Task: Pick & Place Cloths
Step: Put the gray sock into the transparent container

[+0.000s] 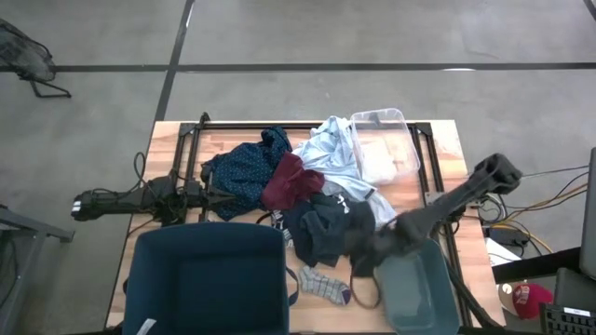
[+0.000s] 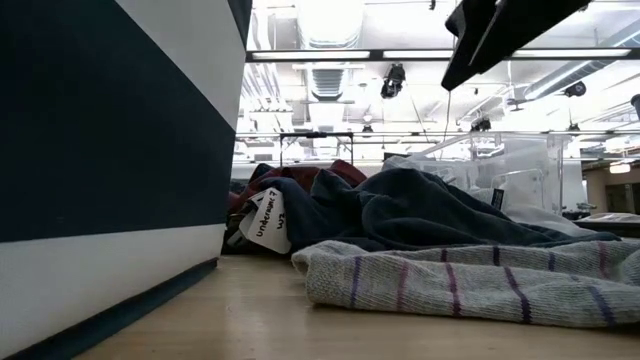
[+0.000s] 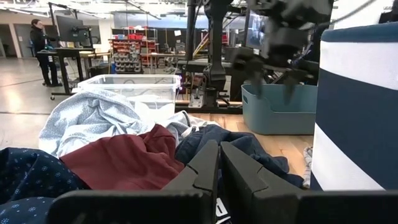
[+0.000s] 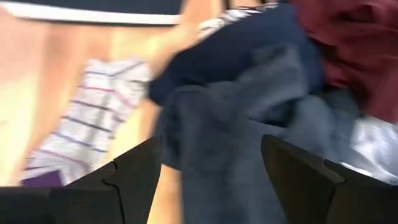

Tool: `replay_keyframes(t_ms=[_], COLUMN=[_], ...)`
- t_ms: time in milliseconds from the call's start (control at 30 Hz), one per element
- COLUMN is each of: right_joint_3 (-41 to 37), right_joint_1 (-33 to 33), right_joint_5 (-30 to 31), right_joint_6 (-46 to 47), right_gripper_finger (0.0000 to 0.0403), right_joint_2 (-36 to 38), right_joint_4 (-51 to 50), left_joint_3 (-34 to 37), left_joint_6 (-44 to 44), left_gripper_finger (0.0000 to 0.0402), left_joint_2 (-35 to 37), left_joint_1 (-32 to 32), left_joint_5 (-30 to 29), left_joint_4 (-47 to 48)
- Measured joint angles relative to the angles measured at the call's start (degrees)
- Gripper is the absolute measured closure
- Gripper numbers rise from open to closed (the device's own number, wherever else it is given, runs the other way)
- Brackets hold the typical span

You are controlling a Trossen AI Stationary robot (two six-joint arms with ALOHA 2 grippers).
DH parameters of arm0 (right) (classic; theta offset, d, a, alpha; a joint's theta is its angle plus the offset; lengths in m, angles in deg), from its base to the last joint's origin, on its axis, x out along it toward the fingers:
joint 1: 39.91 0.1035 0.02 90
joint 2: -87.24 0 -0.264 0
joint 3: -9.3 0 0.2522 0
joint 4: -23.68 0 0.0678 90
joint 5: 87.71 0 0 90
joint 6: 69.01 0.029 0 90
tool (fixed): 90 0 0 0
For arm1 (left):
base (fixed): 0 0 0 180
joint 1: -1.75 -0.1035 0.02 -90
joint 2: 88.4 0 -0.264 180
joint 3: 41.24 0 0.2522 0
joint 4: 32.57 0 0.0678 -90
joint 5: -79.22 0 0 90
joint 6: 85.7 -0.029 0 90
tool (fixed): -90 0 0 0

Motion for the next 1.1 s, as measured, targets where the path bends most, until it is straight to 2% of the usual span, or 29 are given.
replay_keyframes(t_ms=[100,267,567,800,1100], right_joint_3=[3.96,11.13,21.30,24.36,25.18], right_joint_1=[2.77,5.54,6.80,6.76,6.63], right_joint_5=[-0.27,-4.16,-4.34,-5.87,-7.31], right_joint_6=[2.06,3.54,4.08,3.80,4.18], right_gripper_finger=[0.0125,0.0116,0.0110,0.0136,0.0169], right_joint_2=[-5.49,-14.68,-27.27,-32.60,-34.41], right_joint_4=[0.05,-0.18,-4.20,-4.47,-4.09], left_joint_3=[0.00,0.00,0.00,0.00,0.00], left_joint_6=[-0.02,-0.01,0.00,0.00,0.00], left_gripper_finger=[0.0378,0.0378,0.0378,0.0378,0.0378], left_joint_2=[-0.01,-0.03,-0.04,-0.03,-0.10], left_joint_1=[-0.01,0.01,-0.01,0.00,0.01], left_joint_5=[0.00,-0.01,0.00,0.00,-0.02], left_joint_4=[0.01,0.01,0.01,0.01,0.01])
